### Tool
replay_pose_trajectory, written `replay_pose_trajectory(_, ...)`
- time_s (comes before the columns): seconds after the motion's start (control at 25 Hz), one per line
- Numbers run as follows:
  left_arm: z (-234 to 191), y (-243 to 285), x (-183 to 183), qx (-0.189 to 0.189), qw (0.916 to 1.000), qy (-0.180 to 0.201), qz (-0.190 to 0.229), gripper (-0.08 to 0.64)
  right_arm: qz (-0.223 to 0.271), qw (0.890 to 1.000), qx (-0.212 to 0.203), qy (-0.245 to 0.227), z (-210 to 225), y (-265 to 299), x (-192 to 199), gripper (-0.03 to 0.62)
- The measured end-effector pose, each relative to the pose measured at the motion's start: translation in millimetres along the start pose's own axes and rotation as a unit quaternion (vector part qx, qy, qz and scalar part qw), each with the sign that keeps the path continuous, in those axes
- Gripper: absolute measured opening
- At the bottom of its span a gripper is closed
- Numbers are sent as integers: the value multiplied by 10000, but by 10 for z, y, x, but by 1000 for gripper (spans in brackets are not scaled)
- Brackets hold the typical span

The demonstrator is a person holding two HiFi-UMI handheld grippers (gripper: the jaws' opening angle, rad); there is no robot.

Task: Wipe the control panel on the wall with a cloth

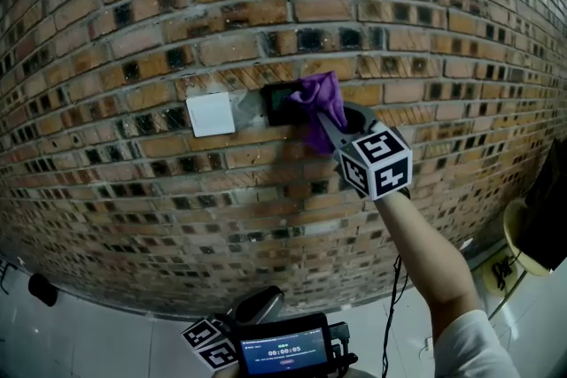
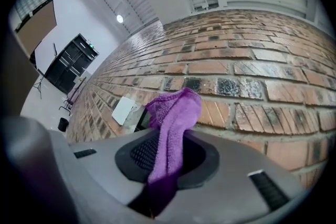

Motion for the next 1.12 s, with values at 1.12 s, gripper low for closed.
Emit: replay_pose_trajectory(1.12,-13,-292,-58,-306,9994,26,126,49,369,9954,-883,89,-822,482,-294,78)
Point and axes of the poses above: the fingertips, and each gripper's own axes: y forward along the fingers, z to its right, x out of its underside, the point moved 7 cm from there along -y, backward along the fingers, and after that the axes turned 3 degrees about -x, right-handed, at the moved point
